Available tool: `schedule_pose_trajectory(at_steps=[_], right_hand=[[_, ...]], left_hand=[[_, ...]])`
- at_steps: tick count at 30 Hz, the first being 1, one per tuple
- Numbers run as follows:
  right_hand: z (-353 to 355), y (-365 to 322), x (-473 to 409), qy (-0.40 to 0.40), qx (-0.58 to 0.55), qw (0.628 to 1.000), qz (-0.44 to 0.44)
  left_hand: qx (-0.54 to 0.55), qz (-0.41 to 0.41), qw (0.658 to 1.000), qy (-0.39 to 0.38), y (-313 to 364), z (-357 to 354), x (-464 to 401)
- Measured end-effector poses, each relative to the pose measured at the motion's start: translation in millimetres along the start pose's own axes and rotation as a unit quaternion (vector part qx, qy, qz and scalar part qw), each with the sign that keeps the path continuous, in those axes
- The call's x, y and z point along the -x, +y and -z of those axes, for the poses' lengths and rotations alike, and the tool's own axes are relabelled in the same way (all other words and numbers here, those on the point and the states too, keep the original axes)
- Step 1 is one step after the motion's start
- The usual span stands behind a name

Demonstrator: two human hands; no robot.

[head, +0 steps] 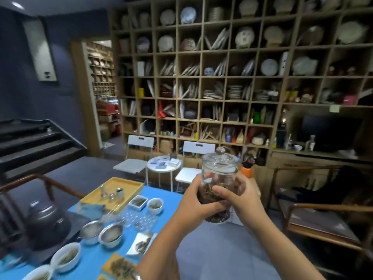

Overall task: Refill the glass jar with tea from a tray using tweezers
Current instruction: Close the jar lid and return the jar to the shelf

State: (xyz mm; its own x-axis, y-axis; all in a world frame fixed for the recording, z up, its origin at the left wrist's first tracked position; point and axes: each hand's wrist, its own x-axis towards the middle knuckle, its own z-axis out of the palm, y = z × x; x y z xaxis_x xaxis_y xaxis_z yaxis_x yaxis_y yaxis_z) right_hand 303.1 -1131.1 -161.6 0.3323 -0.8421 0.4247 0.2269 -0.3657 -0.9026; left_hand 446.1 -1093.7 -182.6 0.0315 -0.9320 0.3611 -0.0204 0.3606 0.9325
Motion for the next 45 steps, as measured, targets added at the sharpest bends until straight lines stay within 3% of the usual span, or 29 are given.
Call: schedule_pose_trajectory(at_steps=[10,25,45], right_hand=[[145.6,34.6,-127.0,0.071,0.038,0.997,0.007],[279.6,141.1,-466.5,0.090,0.050,0.995,0.016],[466.7,318.1,-938.8,0.037,0.008,0.999,0.022]], left_hand=[[0.020,0.004,0.997,-0.074,-65.0,-86.0,-194.6],[-0.019,-0.024,0.986,-0.164,-174.6,-70.4,-577.3],[-0.055,-0.040,0.994,-0.086,-324.8,-66.1,-1062.4]])
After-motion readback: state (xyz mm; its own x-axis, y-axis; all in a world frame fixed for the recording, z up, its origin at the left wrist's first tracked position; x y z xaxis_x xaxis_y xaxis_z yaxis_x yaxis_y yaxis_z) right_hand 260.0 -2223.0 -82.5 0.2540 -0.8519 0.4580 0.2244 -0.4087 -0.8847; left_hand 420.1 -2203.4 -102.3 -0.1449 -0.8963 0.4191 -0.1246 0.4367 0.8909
